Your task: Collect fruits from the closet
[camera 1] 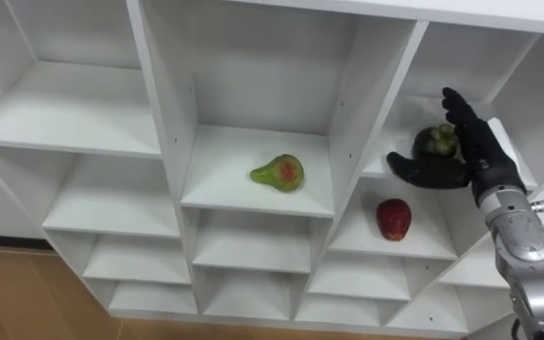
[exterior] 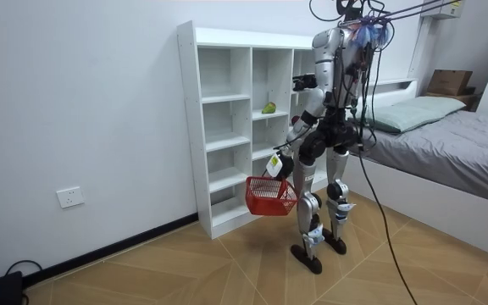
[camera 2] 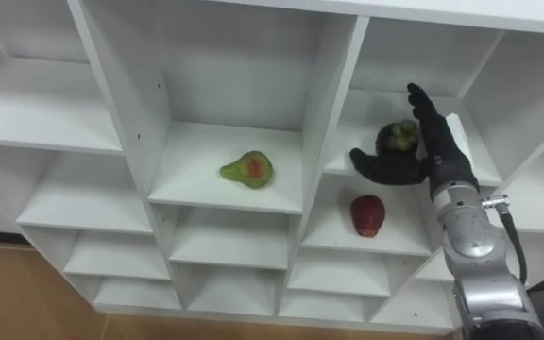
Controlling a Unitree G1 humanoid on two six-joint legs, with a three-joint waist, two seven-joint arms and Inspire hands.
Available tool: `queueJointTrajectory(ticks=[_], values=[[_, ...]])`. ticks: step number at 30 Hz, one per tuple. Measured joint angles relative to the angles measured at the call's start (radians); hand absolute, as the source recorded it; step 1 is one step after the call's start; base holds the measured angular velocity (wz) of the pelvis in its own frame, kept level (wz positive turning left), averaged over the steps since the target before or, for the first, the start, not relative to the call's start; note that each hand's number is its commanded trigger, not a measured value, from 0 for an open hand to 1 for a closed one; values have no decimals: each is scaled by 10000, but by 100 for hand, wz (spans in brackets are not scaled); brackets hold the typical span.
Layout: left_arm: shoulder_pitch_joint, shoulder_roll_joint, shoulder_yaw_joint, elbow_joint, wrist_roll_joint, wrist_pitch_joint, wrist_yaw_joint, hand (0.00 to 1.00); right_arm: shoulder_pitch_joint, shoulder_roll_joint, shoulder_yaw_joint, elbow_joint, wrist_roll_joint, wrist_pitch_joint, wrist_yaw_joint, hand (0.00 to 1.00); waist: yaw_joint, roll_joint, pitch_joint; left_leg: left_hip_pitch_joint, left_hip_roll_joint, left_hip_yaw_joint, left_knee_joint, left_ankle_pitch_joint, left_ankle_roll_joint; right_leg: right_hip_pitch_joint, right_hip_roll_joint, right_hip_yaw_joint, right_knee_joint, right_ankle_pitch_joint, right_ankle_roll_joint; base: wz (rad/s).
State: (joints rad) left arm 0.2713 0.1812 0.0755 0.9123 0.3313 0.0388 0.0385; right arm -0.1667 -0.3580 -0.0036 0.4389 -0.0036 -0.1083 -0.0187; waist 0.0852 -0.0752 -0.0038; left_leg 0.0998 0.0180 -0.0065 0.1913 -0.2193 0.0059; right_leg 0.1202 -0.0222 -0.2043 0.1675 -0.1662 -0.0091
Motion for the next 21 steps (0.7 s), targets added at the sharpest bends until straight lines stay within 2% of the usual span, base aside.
queueJointTrajectory(ticks=[2, 3, 4, 5, 6, 7, 13, 17, 21], values=[[38, 0, -3, -85, 34, 0, 91, 100, -77, 0, 7, 193, 0, -47, 61, 0, 15, -30, 9, -8, -11, -4, 4, 5, -8, 2, -5, 18, -19, -2, 0, 0], [48, 1, -3, -98, 51, -1, 157, 100, -84, 0, 6, 210, 3, -37, 110, 4, 17, -48, 9, -9, -56, -18, 25, 6, -8, 25, -28, 29, -41, -15, -2, 3], [44, 1, -7, -101, 50, -6, 207, 100, -83, 0, 5, 257, 3, -48, 142, 20, 6, -69, 11, -7, -80, -44, 35, 6, -7, 86, -25, 37, -135, -20, -2, 5], [40, 1, -6, -101, 51, -10, 224, 100, -83, 0, 3, 269, 6, -55, 157, 65, 2, -84, 10, -4, -87, -53, 35, 8, -4, 94, -17, 45, -151, -19, 0, 4], [40, 11, -3, -101, 51, -10, 268, 100, -83, 0, -6, 293, 10, -67, 187, 94, 2, -117, 10, -3, -95, -57, 34, 9, -1, 88, 12, 55, -154, -21, 4, 0], [41, 28, -3, -100, 49, -10, 302, 100, -83, 0, -10, 305, 16, -80, 197, 100, 3, -151, 19, -4, -97, -57, 34, 8, 0, 93, 15, 63, -164, -21, 5, 0], [37, 32, -15, -101, 44, -8, 324, 100, -167, -35, -341, 643, 58, -365, 25, 100, 6, -240, 40, 11, -96, -51, 35, 6, 4, 80, 24, 90, -173, -21, 10, 0], [27, 32, -66, -115, -15, -1, 407, 100, -284, -109, -480, 826, 97, -426, -117, 100, -16, -166, 39, 115, -67, -77, -58, 2, -2, 143, 49, 61, -168, -20, 9, 2], [-8, 13, -225, -220, -3, 37, 425, 100, -490, -127, -516, 1142, 354, -456, -266, 100, -12, -4, 32, 163, -55, -65, -98, -4, -10, 175, 66, 71, -169, -20, 9, 0]])
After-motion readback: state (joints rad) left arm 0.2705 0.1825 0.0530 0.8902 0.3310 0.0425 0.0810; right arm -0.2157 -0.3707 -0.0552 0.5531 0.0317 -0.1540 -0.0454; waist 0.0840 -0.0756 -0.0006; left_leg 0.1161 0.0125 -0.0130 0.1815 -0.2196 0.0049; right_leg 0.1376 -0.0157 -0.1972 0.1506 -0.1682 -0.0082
